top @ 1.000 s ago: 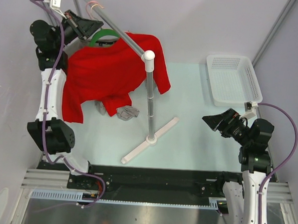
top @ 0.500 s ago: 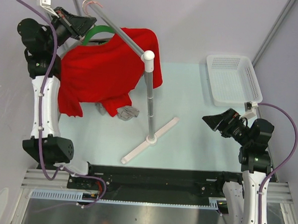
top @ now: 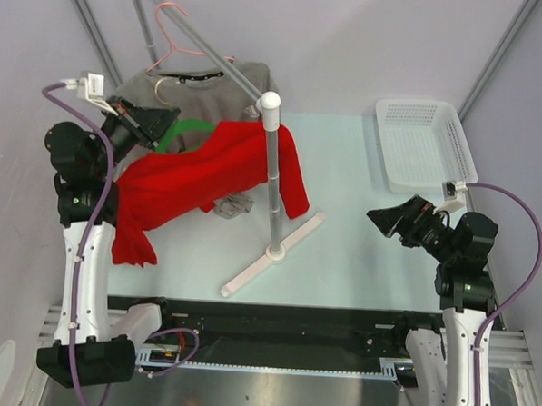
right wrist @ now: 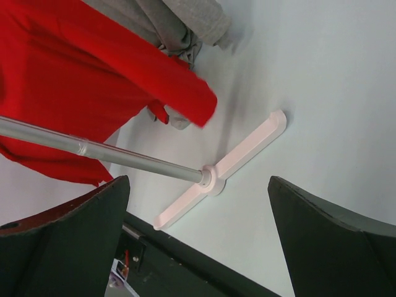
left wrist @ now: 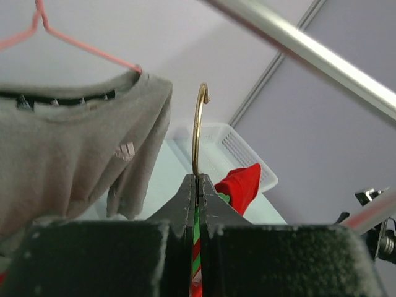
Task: Remove the t-shirt from the hanger
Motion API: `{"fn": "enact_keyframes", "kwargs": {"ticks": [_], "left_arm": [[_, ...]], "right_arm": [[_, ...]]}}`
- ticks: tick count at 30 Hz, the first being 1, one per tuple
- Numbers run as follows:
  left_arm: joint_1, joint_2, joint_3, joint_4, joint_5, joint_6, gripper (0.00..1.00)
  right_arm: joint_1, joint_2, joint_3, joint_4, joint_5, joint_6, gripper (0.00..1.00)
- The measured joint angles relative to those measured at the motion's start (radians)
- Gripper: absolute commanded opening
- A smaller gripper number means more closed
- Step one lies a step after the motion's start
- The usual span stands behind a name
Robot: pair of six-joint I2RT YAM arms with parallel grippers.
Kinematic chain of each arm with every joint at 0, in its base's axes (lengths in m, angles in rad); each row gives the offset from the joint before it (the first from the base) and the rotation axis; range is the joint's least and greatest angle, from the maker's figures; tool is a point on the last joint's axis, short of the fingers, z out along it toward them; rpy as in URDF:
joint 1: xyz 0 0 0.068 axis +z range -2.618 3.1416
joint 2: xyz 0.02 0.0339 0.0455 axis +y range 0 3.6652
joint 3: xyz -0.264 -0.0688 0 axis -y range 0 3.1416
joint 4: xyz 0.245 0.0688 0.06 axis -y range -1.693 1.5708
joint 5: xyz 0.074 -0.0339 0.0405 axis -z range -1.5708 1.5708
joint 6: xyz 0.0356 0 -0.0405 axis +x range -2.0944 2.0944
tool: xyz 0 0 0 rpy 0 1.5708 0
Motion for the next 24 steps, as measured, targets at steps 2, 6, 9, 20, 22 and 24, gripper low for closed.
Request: {"fn": "enact_keyframes", "kwargs": {"ticks": [2, 6, 9, 20, 22, 24], "left_arm": [[-0.014, -0.026, -0.068, 0.015, 0.002, -0.002, 0.00], [-0.121, 0.011, -0.131, 0.027, -0.003, 0.000, 0.00], [-0.269, 0.089, -0.140, 0.048, -0.007, 0.002, 0.00], [-0.483, 0.333, -0.144, 0.209, 0.021, -0.030, 0.00], [-0.492, 0.366, -0.144, 0.241, 0.025, -0.060, 0.00], [-0.505, 0.393, -0.135, 0.259, 0.027, -0.082, 0.00]], "right_arm": [[0.018, 0.014, 0.015, 0.000, 0.007, -0.016, 1.00], [0.074, 0.066, 0.037, 0.018, 0.023, -0.033, 1.00], [0.131, 0.125, 0.060, 0.027, 0.047, -0.050, 0.99], [0.241, 0.375, 0.250, 0.068, 0.121, -0.121, 0.86], [0.248, 0.401, 0.264, 0.087, 0.139, -0.108, 0.85], [0.270, 0.417, 0.267, 0.103, 0.185, -0.083, 0.85]]}}
